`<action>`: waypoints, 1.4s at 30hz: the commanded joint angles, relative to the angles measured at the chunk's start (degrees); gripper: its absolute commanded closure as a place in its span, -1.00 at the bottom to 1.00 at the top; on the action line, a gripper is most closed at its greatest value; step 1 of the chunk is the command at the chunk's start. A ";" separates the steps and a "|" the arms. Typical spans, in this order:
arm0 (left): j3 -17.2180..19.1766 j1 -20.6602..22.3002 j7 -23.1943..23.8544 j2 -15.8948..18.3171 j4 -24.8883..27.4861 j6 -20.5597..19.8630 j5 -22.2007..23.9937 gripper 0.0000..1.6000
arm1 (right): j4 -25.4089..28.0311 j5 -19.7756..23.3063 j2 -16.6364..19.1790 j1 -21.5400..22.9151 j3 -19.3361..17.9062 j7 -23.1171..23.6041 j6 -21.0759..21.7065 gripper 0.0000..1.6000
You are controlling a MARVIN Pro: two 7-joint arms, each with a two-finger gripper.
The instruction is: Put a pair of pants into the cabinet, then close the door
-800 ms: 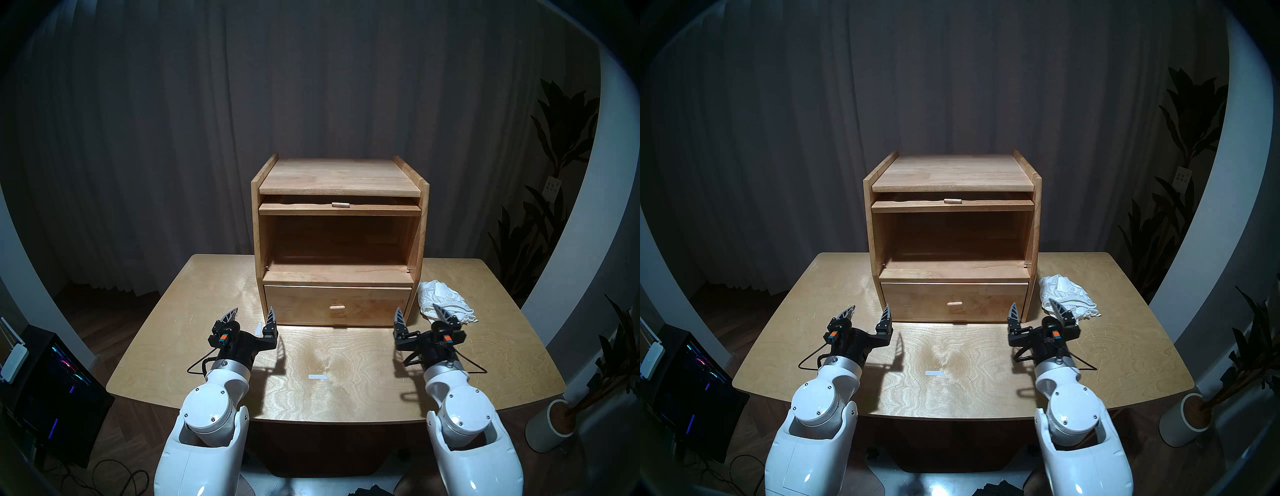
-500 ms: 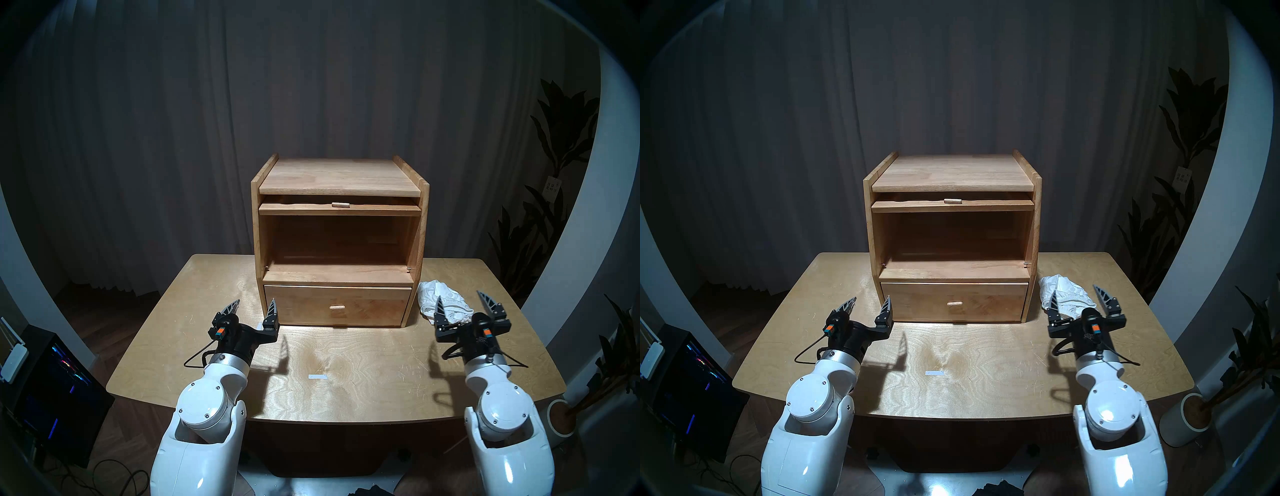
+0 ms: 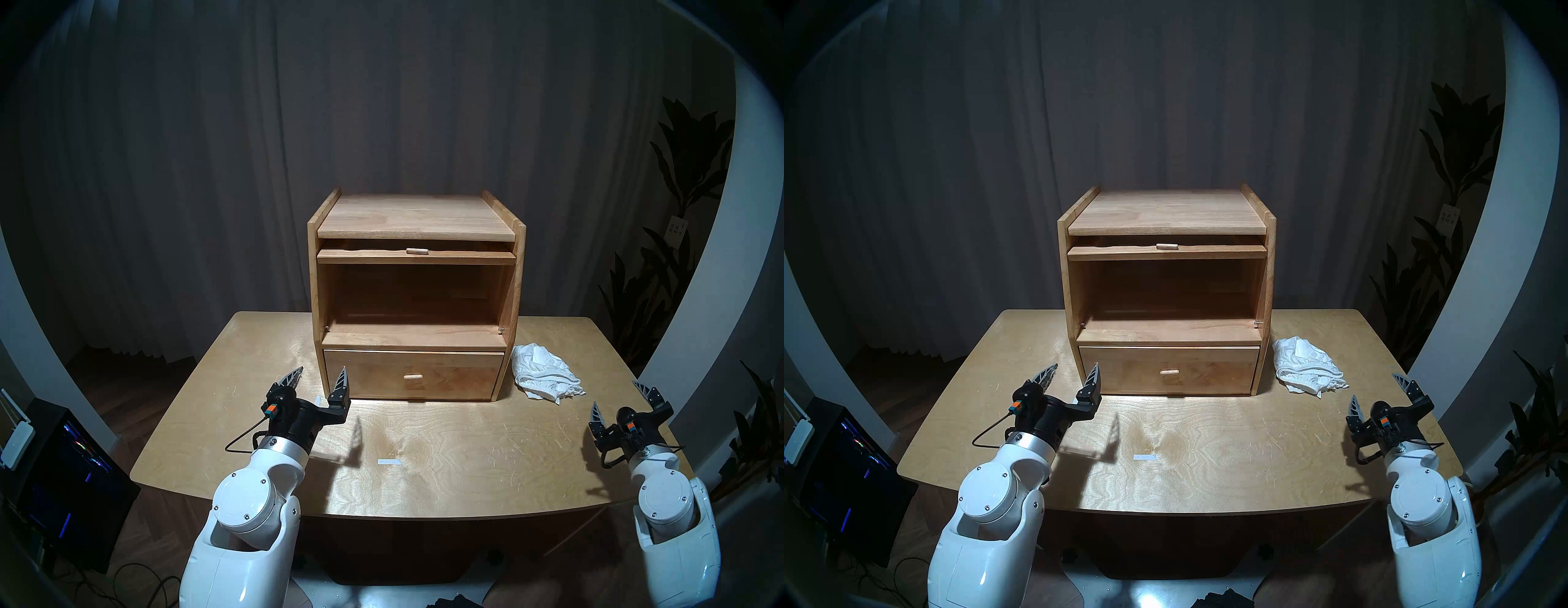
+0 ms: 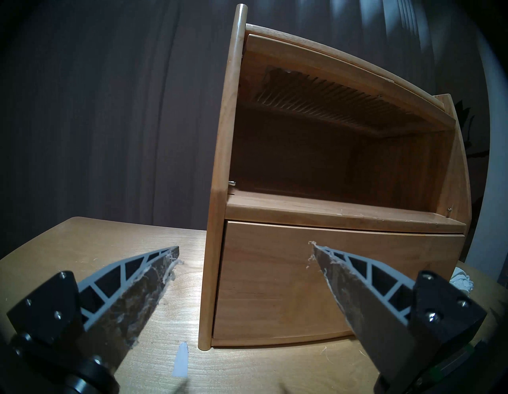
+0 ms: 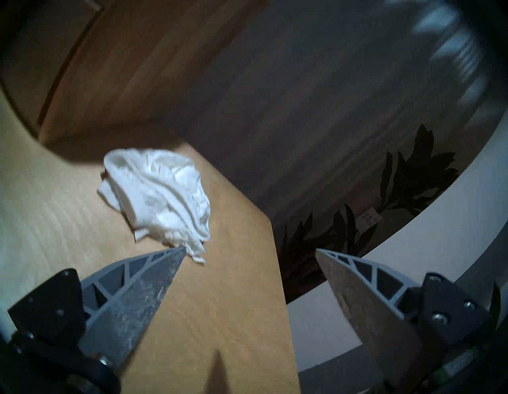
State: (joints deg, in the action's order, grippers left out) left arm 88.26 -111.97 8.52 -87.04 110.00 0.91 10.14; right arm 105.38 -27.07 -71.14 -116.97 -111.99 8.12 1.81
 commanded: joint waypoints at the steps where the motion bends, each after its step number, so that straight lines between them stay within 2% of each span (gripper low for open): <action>1: 0.24 -0.18 0.86 0.46 1.98 0.11 0.71 -1.00 | -1.29 -6.30 6.47 6.46 1.05 5.49 -1.18 -1.00; 2: 0.25 -0.23 0.93 0.53 2.00 0.11 0.81 -1.00 | -2.37 -6.91 8.16 8.13 1.93 6.41 -1.06 -1.00; 3: 0.25 -0.27 0.98 0.58 2.00 0.12 0.90 -1.00 | -1.22 -7.80 6.78 6.74 1.83 6.59 -1.53 -1.00; 4: 0.27 -0.37 1.11 0.68 2.09 0.11 1.07 -1.00 | -2.36 -8.90 8.28 8.20 2.84 7.82 -1.71 -1.00; 10: 0.37 -0.66 1.60 1.08 2.37 0.09 1.75 -1.00 | -4.79 -12.89 11.53 11.34 8.16 11.94 -2.93 -1.00; 18: 0.52 -0.89 2.27 1.64 2.73 -0.04 2.72 -1.00 | -11.19 -17.29 16.18 16.01 15.22 15.74 -4.59 -1.00; 29: 0.61 -0.86 2.80 2.18 2.59 -0.05 3.66 -1.00 | -18.23 -20.35 15.76 24.39 20.37 15.93 -5.27 -1.00; 30: 0.62 -0.86 2.85 2.24 2.58 -0.06 3.75 -1.00 | -18.10 -20.62 15.90 23.70 20.46 15.48 -5.44 -1.00; 31: 0.62 -0.85 2.89 2.29 2.57 -0.06 3.83 -1.00 | -19.61 -20.85 15.44 25.84 21.23 15.82 -5.29 -1.00; 32: 0.62 -0.85 2.92 2.33 2.55 -0.05 3.89 -1.00 | -19.58 -21.00 15.46 25.37 21.23 15.50 -5.33 -1.00; 42: 0.64 -0.84 3.27 2.79 2.52 -0.07 4.63 -1.00 | -26.67 -22.93 13.17 32.42 24.64 14.53 -4.93 -1.00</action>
State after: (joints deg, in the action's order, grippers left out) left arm 88.90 -113.09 11.57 -84.32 111.24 0.79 14.61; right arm 83.02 -48.83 -56.00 -90.29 -89.46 23.31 -3.77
